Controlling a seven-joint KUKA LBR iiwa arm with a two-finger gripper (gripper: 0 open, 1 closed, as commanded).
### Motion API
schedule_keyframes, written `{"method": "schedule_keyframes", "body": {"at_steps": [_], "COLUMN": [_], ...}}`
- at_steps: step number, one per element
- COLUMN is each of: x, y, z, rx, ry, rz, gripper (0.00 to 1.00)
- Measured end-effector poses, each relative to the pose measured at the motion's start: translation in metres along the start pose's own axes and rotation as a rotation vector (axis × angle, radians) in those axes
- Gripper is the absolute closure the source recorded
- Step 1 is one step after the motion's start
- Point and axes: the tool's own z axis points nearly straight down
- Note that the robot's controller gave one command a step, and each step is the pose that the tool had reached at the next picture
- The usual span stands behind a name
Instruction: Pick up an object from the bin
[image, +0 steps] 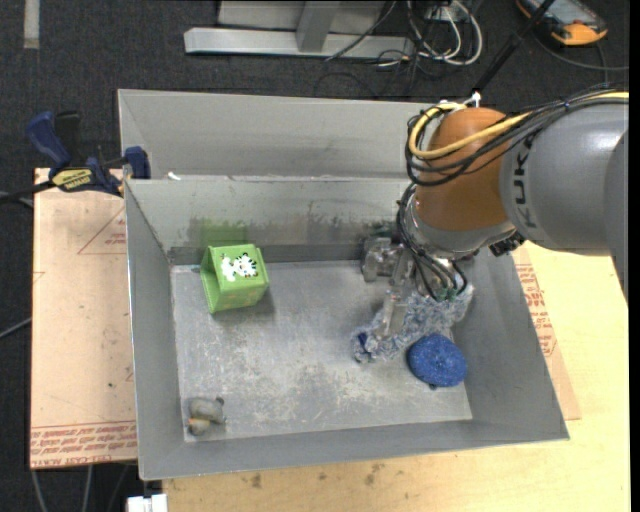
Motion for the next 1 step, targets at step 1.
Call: {"method": "schedule_keyframes", "body": {"at_steps": [1], "x": [-0.0017], "y": [-0.0001], "z": [-0.0047], "rx": [0.000], "ry": [-0.007], "rz": [0.000], "gripper": [0.00]}}
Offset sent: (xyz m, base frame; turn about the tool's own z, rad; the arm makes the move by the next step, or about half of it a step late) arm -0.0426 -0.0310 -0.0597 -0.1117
